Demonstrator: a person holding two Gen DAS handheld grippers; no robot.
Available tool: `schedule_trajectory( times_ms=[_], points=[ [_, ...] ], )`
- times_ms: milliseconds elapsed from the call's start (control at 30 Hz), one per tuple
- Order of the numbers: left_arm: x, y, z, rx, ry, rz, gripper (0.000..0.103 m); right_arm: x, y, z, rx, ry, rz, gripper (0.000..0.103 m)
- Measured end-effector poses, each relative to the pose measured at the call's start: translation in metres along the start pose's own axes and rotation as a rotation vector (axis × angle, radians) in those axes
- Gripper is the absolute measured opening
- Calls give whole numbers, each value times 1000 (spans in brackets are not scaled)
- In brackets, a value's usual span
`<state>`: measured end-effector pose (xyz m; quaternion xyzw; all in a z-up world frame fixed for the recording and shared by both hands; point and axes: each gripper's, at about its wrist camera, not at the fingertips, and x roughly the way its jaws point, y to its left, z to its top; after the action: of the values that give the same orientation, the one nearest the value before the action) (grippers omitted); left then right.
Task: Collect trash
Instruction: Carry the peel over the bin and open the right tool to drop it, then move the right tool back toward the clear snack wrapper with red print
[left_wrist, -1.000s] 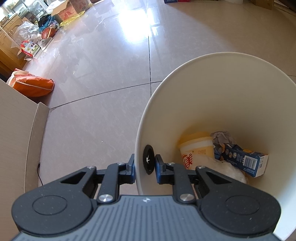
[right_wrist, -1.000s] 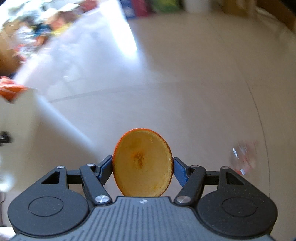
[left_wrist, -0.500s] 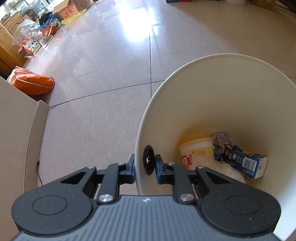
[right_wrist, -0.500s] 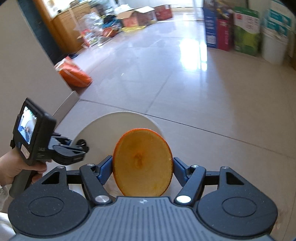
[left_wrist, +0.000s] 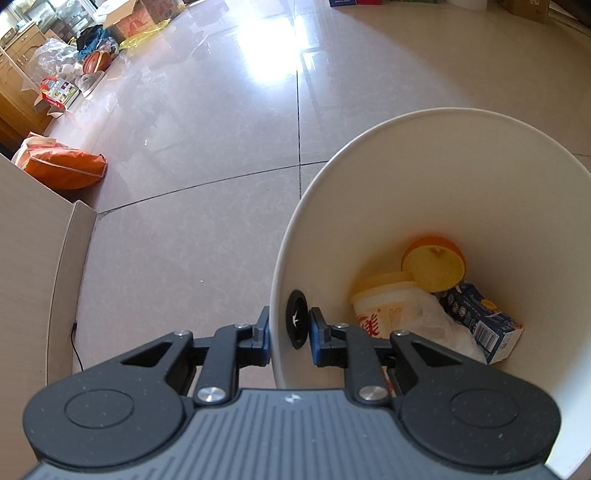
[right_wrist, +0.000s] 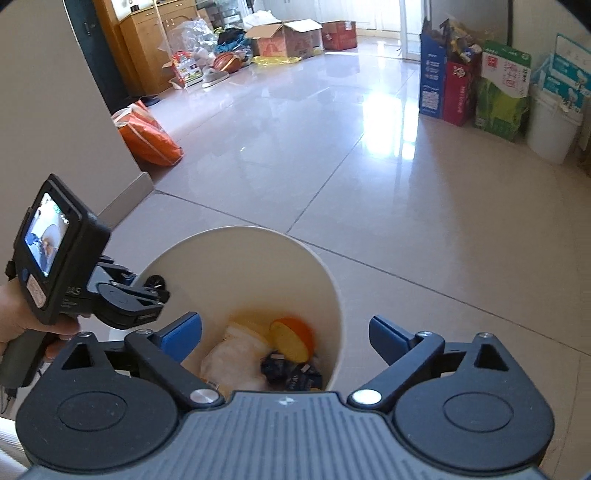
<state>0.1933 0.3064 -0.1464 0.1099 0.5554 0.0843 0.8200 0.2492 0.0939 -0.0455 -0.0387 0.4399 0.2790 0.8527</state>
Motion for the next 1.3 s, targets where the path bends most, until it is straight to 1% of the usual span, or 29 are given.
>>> schedule_trajectory(
  times_ms=[200, 367, 467, 567, 767, 833, 867, 933, 1000, 1067, 1233, 1300],
  points=[
    [-1, -1, 0, 1, -1, 3, 18, -2, -12, -6, 34, -8, -17, 100],
    [-1, -1, 0, 2, -1, 5, 18, -11, -29, -19, 72, -26, -54, 101],
    [-1, -1, 1, 5, -2, 5, 18, -16, -47, -35, 90, -34, -103, 103],
    [-1, -1, 1, 7, -2, 6, 18, -14, -72, -56, 112, 0, -171, 103],
    [-1, -1, 1, 5, -1, 7, 18, -5, -147, -102, 234, 73, -315, 103],
    [-1, -1, 1, 0, 1, 7, 18, -1, -177, -116, 302, 87, -360, 103],
    [-1, -1, 1, -1, 2, 7, 18, 1, -189, -122, 334, 93, -365, 103],
    [-1, -1, 2, -3, 4, 7, 18, 5, -223, -140, 449, 107, -388, 103],
    [-2, -1, 1, 2, 3, 7, 18, 10, -253, -159, 563, 116, -391, 103],
    [-2, -1, 1, 7, 2, 6, 18, 14, -279, -178, 654, 107, -410, 103],
    [-1, 0, -1, 10, 3, 0, 18, 37, -327, -220, 789, 141, -461, 103],
    [0, -1, -1, 12, 5, 5, 18, 50, -344, -238, 876, 163, -462, 103]
  ],
)
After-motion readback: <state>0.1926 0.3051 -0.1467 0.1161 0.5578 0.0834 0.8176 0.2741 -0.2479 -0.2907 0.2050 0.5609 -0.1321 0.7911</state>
